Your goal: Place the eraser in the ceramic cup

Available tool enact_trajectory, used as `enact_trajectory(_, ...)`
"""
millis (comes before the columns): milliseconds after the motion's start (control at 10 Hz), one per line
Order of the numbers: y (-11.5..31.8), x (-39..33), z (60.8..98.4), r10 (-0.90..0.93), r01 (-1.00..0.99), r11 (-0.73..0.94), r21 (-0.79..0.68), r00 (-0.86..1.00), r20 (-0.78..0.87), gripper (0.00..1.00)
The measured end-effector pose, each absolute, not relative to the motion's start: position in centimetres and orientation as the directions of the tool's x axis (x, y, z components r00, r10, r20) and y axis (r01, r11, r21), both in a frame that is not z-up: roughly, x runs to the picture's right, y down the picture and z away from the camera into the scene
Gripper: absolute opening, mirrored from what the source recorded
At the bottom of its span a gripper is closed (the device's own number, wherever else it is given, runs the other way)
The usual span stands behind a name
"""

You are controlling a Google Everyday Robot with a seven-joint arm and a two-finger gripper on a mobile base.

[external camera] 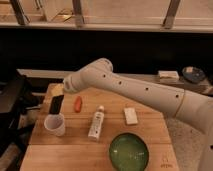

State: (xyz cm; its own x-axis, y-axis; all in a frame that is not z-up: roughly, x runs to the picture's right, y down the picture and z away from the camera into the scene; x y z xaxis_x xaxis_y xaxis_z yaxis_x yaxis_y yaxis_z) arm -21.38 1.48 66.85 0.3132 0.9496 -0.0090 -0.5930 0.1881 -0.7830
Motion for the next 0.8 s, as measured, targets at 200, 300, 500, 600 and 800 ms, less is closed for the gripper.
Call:
enact_trajectory(200, 2.5, -22.4, 67.0, 0.954, -0.576, 0.164, -0.801, 0.300, -0.020, 0.54)
enact_trajectory(300, 3.2, -23.1, 67.1, 0.955, -0.565, 0.152, -0.811, 0.295, -0.027, 0.64)
enact_trajectory(500, 4.6, -23.8, 67.6, 0.958, -0.551, 0.122, -0.826, 0.283, -0.047, 0.75)
enact_trajectory(600, 5.1, -24.0, 67.8, 0.958, -0.547, 0.112, -0.830, 0.281, -0.056, 0.75)
enact_trajectory(800, 6.4, -24.2, 68.3, 0.956, -0.545, 0.095, -0.833, 0.284, -0.077, 0.75)
